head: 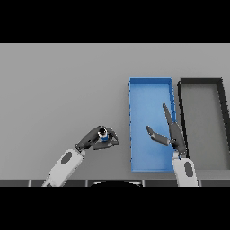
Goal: Pick up the blue pipe and place it into the blue bin.
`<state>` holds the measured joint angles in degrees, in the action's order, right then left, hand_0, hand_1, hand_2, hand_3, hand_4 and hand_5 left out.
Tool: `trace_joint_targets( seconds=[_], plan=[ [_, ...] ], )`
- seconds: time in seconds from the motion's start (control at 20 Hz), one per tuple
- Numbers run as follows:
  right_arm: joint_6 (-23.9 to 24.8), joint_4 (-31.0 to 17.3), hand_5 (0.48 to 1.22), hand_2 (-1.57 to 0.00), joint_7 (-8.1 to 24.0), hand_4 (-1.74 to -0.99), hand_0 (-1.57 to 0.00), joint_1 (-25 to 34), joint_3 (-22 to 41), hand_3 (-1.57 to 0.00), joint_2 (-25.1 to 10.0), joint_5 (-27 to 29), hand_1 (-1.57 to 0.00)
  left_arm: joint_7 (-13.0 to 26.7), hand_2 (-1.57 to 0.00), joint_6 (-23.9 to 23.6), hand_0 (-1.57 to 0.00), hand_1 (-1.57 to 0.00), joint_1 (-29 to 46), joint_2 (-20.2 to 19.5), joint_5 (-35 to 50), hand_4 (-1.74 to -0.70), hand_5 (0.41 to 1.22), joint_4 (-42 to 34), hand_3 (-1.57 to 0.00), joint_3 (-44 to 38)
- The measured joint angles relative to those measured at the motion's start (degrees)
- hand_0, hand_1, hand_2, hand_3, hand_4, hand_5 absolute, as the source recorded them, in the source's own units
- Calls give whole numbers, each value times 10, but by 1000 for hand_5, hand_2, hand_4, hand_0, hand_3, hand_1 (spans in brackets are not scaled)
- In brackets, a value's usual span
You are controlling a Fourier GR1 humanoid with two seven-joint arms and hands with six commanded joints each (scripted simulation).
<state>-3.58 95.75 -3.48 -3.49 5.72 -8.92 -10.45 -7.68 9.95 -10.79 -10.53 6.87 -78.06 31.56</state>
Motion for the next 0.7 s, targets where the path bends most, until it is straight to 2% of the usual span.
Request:
trace_joint_targets(
  seconds=[0.15, 0.2, 0.25, 0.5, 0.6, 0.7],
  plan=[
    [0, 0, 559, 1, 4, -1176, 1, -2, 5, 1, 5, -2, 1, -5, -1438, -15, -1378, -1415, 10, -1, -14, -1541, 1162, -12, -1411, 14],
    [-1, 3, 558, 1, -4, -1174, 1, -7, 4, 1, 4, 0, 1, -10, -1464, -16, -1416, -1446, 8, -5, -15, -1525, 1174, -16, -1443, 14],
    [2, 0, 558, 1, 9, -1171, 1, 1, -2, 1, 0, 0, 1, -18, -1486, -20, -1447, -1471, 7, -5, -24, -1512, 1183, -15, -1468, 16],
    [0, 3, 550, 1, 13, -1151, 1, 7, 0, 1, -1, -1, 1, -34, -1543, -28, -1530, -1538, -8, 24, -24, -1482, 1209, -48, -1537, 8],
    [2, 4, 552, 1, 11, -1138, 1, 3, -1, 1, -7, -7, 1, -53, -1553, -24, -1545, -1550, -5, 28, -23, -1478, 1213, -70, -1549, 9],
    [3, -2, 559, 1, 13, -1135, 1, 5, 2, 1, -3, -11, 1, -29, -1560, -27, -1554, -1558, -10, 36, -31, -1475, 1216, -83, -1557, 11]
  ],
)
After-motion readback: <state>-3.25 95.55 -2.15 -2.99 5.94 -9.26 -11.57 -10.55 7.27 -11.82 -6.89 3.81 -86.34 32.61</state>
